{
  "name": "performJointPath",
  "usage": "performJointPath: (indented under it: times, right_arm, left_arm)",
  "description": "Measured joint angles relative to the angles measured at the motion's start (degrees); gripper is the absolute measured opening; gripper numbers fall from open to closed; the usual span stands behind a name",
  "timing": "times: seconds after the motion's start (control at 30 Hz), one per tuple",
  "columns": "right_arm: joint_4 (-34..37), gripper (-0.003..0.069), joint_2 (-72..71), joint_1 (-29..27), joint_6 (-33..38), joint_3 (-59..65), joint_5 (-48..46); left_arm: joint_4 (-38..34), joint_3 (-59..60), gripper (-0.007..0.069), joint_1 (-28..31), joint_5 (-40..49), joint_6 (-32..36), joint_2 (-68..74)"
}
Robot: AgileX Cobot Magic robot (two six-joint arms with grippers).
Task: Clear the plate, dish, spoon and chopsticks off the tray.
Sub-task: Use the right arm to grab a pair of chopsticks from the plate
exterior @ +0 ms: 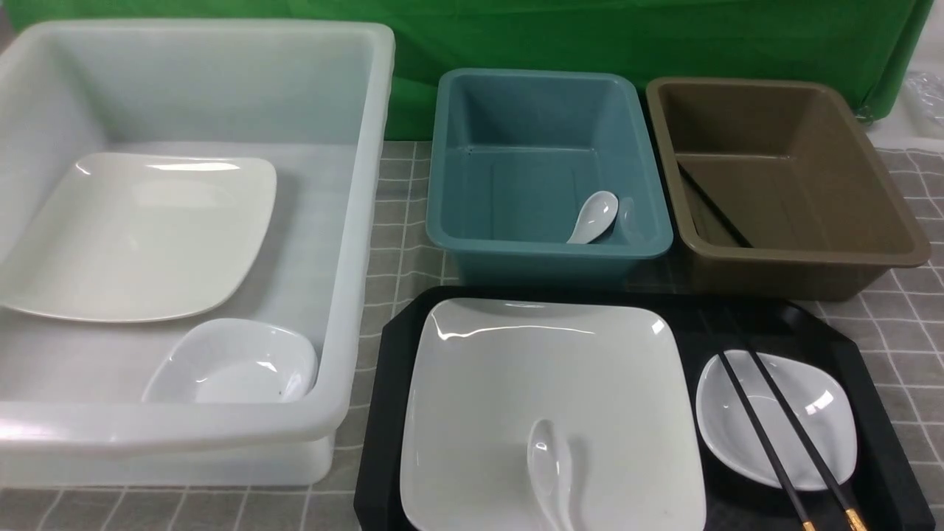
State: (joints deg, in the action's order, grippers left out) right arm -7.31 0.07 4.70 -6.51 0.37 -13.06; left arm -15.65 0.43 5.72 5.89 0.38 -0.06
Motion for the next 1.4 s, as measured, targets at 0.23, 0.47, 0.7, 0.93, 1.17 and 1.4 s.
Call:
performJointPath:
  times: [0.23,0.47,0.7,0.93,1.17,1.4]
  right_arm:
    - [0.0,0.0240,0.0,0.0,0.0,0.0,0.0]
    - [0.0,0.0240,0.0,0.0,0.0,0.0,0.0]
    - [0.0,0.0240,0.0,0.0,0.0,0.0,0.0]
    - [0.0,0.0240,0.0,0.0,-0.1,0.0,0.0]
    - [4.3,0.0240,0.0,0.0,-7.4,0.0,3.9]
    - [8.6,0.0233,0.0,0.0,-25.3,0.0,18.0]
  left_arm:
    - [-14.7,0.0,0.0007,0.0,-11.9,-11.0,0.0]
    - [-8.8,-10.8,0.0007,-2.1,-2.0,-8.1,3.7]
    - [-4.8,-28.9,0.0007,-7.8,18.5,10.8,25.7]
    - [-5.9,-38.3,0.0007,-20.3,20.6,16.1,43.6]
    - [-8.9,-40.2,0.0007,-30.9,15.4,18.4,48.0]
    - [-10.2,-40.4,0.0007,-33.8,14.1,19.6,47.8]
